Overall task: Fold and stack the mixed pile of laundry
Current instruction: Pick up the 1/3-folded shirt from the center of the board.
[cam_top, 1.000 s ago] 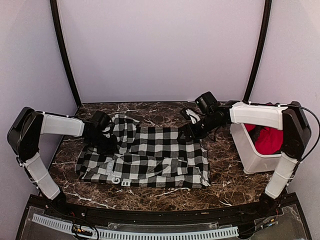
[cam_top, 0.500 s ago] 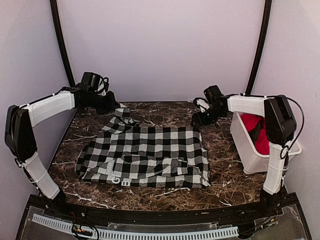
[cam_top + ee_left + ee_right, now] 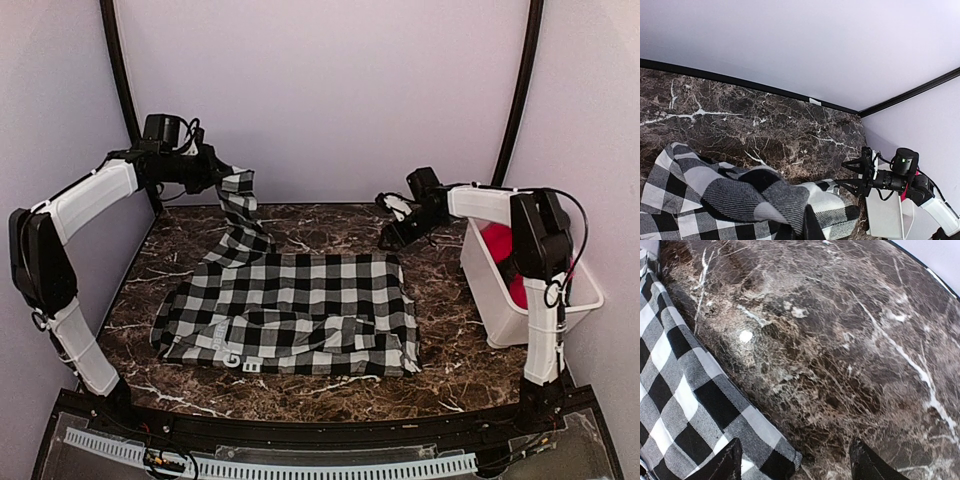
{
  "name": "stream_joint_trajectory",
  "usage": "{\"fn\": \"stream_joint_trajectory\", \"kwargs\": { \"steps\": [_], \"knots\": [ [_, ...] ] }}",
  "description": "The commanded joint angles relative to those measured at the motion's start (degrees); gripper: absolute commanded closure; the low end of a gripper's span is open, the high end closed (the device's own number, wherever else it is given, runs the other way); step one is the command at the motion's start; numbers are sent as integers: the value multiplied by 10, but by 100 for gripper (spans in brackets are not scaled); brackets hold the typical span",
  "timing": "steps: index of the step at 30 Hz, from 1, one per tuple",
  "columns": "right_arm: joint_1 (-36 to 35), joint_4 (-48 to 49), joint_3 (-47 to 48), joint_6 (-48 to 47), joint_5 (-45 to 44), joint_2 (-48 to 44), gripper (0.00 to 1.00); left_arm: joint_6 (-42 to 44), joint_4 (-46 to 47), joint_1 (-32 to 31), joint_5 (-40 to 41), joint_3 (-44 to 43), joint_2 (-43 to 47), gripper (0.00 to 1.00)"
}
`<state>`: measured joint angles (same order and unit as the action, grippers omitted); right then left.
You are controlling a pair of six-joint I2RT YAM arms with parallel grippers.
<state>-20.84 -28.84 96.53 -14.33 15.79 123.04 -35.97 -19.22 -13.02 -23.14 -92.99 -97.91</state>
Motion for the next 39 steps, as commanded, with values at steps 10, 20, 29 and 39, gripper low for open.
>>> {"fn": "stream_joint_trajectory", "kwargs": {
  "steps": [10, 20, 29, 39],
  "knots": [
    [1, -93, 79, -96, 123, 63, 35, -4, -8, 2, -12, -23, -11, 100],
    [-7, -137, 106, -120, 91, 79, 39, -5, -13, 2, -7, -28, -10, 100],
    [-20, -138, 91, -134, 42, 81, 45, -4, -23, 3, -6, -39, -10, 100],
    [-44, -130, 79, -122, 16, 59, 100, -6, -23, 2, -8, -30, 14, 100]
  ]
}}
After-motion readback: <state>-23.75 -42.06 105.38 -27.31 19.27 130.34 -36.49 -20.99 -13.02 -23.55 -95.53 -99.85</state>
